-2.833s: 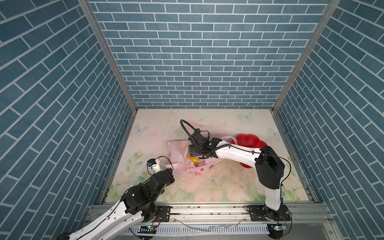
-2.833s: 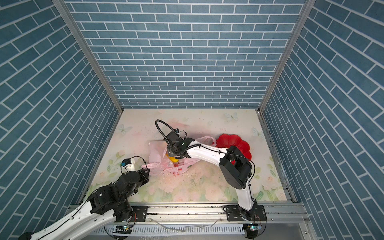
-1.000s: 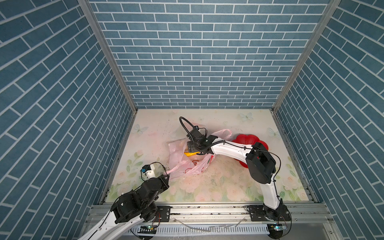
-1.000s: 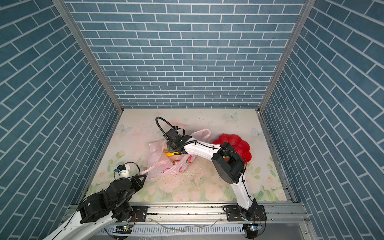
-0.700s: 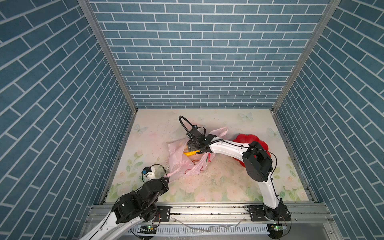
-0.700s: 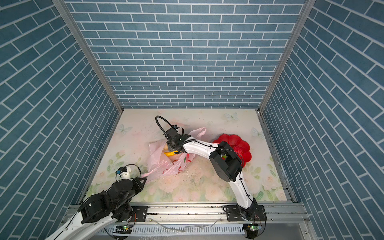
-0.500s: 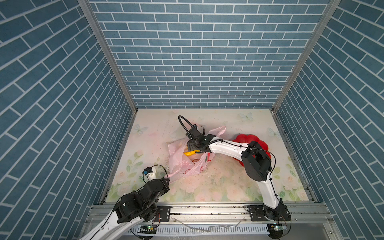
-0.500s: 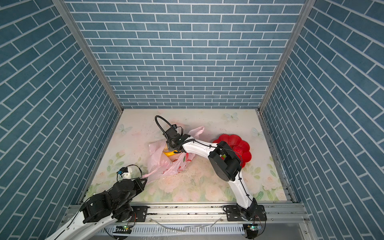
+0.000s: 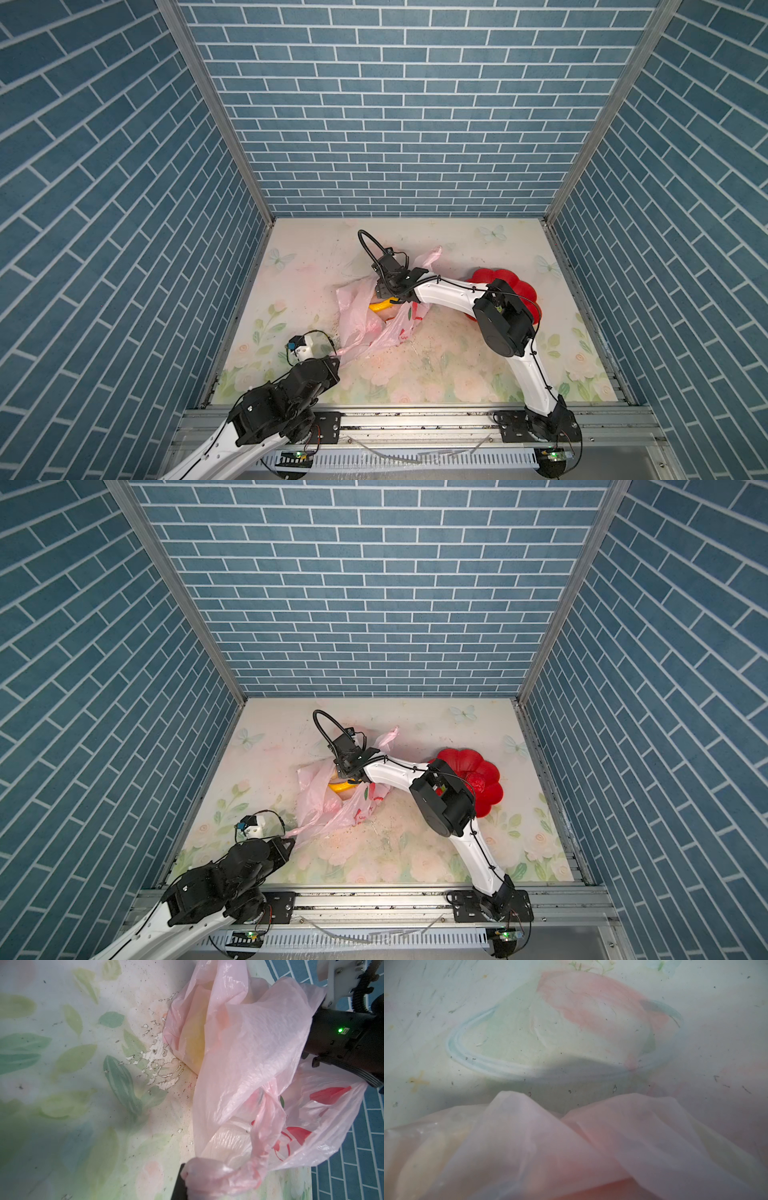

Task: Take the fake fruits out of the plastic bag

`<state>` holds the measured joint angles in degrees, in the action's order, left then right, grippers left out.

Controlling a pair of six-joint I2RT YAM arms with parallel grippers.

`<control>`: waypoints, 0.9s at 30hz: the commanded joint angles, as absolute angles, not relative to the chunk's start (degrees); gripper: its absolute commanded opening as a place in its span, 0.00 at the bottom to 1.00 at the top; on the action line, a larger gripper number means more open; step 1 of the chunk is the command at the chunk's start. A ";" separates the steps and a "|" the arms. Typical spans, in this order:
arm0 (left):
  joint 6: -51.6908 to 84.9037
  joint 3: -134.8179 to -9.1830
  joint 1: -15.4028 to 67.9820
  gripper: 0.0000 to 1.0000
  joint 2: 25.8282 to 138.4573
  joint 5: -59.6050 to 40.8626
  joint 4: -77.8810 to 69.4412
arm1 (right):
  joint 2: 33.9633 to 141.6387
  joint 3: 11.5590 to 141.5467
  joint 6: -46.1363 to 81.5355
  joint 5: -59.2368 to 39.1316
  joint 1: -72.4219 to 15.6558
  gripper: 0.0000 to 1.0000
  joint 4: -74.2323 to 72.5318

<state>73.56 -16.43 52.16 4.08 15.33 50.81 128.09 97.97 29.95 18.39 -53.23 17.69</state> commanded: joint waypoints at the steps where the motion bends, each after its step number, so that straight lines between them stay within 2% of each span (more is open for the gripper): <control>1: 73.86 -15.73 52.38 0.00 4.04 15.82 53.27 | 129.84 100.88 29.94 18.86 -52.13 0.76 17.44; 6: 74.08 -15.79 52.37 0.00 4.04 16.09 53.27 | 130.20 101.51 29.88 18.05 -51.80 0.70 17.26; 14: 74.07 -16.09 52.38 0.00 4.70 16.92 52.22 | 129.05 101.06 29.72 16.41 -51.59 0.53 17.00; 20: 73.87 -16.65 52.38 0.00 5.25 18.22 50.55 | 127.41 99.66 29.70 14.54 -51.50 0.44 17.14; 27: 73.34 -16.69 52.38 0.00 8.39 20.48 45.13 | 123.87 96.63 29.98 12.64 -51.64 0.39 16.96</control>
